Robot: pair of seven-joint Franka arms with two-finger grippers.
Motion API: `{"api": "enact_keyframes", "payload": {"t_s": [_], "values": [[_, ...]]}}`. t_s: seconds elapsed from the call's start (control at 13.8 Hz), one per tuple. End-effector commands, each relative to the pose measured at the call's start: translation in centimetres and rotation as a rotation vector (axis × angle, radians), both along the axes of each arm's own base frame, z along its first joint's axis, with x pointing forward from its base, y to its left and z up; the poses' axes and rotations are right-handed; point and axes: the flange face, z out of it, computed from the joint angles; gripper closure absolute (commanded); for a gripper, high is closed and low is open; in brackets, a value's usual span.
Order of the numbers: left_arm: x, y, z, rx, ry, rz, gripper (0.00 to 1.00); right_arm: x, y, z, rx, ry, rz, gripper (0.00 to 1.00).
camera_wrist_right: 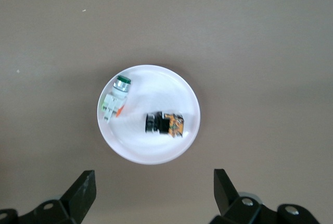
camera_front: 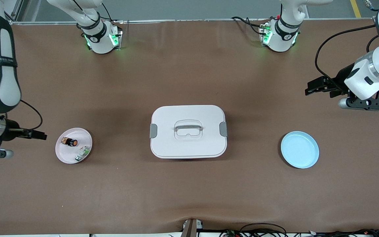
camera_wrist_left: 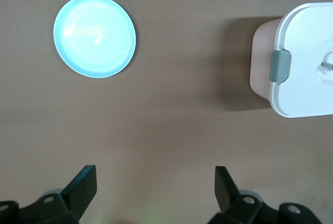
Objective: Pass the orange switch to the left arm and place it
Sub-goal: 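Move the right gripper down over the black switch on the white plate, then close the right gripper on the black orange-based switch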
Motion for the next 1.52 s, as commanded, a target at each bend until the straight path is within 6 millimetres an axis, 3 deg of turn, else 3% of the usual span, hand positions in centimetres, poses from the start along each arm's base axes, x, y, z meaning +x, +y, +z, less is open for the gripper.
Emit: {"api": "enact_keyframes", "payload": {"t_s": [0.0,0.65,1.45], "values": [[-0.1,0.2,0.3,-0.016,0.001,-0.002,0.00,-2.0,-0.4,-3.9,0.060,-0.029,-0.059,0.00],[0.1,1.2,0.2,-0.016,0.001,0.016,0.00,-3.0,-0.2,-14.9,0.033,-0.020,-0.076,0.00],[0.0,2.4,1.1,-0.001,-0.017,0.034,0.00,-2.9,0.0,-18.3,0.028,-0.014,-0.083,0.00]]}}
